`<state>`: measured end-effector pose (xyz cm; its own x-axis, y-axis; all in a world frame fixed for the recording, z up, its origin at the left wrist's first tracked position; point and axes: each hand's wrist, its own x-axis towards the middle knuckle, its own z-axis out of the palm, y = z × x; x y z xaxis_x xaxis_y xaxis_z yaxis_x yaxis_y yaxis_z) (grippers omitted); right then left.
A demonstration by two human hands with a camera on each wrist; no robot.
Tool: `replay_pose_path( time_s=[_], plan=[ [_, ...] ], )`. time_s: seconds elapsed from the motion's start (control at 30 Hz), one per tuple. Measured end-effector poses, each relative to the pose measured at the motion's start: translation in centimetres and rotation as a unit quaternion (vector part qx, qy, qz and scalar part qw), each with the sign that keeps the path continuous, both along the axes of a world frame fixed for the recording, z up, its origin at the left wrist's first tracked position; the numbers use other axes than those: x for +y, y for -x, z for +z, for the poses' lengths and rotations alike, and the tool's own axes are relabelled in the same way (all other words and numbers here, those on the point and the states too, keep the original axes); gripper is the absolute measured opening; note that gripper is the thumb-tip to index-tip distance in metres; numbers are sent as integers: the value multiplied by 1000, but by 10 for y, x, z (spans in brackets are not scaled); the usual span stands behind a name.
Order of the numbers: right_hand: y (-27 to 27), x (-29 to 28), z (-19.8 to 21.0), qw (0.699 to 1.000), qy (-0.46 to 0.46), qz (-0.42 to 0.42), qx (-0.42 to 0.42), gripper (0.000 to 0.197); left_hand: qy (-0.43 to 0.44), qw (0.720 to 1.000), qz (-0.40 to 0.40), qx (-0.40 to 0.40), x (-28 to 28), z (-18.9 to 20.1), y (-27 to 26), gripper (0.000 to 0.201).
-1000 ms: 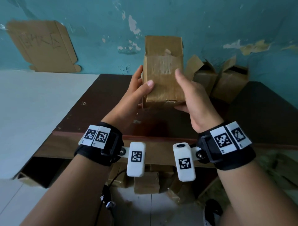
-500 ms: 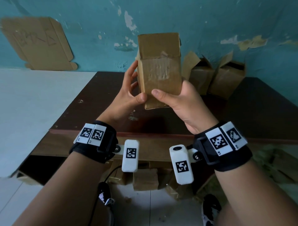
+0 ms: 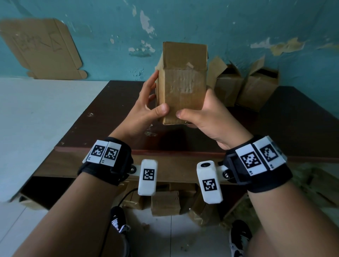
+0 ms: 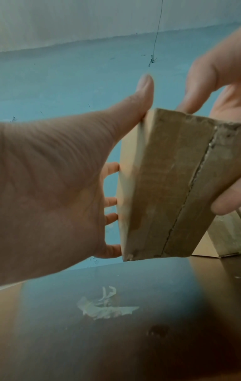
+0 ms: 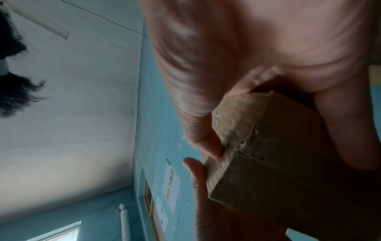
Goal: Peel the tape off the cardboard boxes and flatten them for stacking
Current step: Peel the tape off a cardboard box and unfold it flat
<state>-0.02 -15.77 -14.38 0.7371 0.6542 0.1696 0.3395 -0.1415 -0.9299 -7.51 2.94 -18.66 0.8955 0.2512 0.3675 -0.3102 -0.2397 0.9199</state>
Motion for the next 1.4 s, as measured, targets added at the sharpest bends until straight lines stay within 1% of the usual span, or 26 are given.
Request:
replay_pose_path(
  time_s=[0.17,0.27,0.37,0.4,0.47,0.53,0.57,0.63,0.77,0.83,0.93,1.03,1.07,1.13,1.2,1.3,1.4],
  plan=[
    [4,0,3,999,14,-31,-15,94,1,1000,6,-15,-3,3,0,121],
    [6,3,0,999,-9,-48,12,89,-19,999,34,-15,-1,4,-2,118],
    [5,8,-3,996,-34,-82,13,98,-49,996,70,-3,-2,2,-4,115],
    [5,8,-3,996,-35,-81,15,95,-59,995,83,4,-3,2,-4,110],
    [3,8,-4,997,-24,-77,16,81,-70,992,105,26,-5,3,-3,98],
    [1,5,-5,997,-6,-82,-3,66,-74,990,116,42,-6,4,-2,92],
    [0,4,-5,996,0,-84,-15,64,-78,988,121,47,-6,4,-2,91],
    [-1,4,-5,996,10,-86,-33,67,-82,987,128,51,-6,4,-1,90],
    [0,4,-6,993,38,-95,-63,92,-89,984,142,57,-10,3,0,88],
    [1,3,-6,991,51,-95,-78,98,-90,984,143,59,-12,3,0,87],
    [1,1,-6,989,59,-97,-93,101,-88,985,136,58,-12,4,1,91],
    [2,1,-4,989,45,-85,-115,104,-72,989,121,33,-6,3,-1,106],
    [2,0,-4,989,24,-79,-120,103,-57,993,105,20,-3,3,-1,109],
    [2,-1,-2,989,-32,-65,-126,93,-8,998,60,-6,1,4,-2,110],
    [3,0,-3,988,-65,-50,-128,94,20,999,26,-22,3,4,-2,110],
    [7,3,-5,985,-81,-43,-144,107,5,1000,7,-19,0,2,-2,116],
    [6,3,-7,985,-61,-44,-153,107,-16,1000,1,-16,1,1,-3,123]
  ],
)
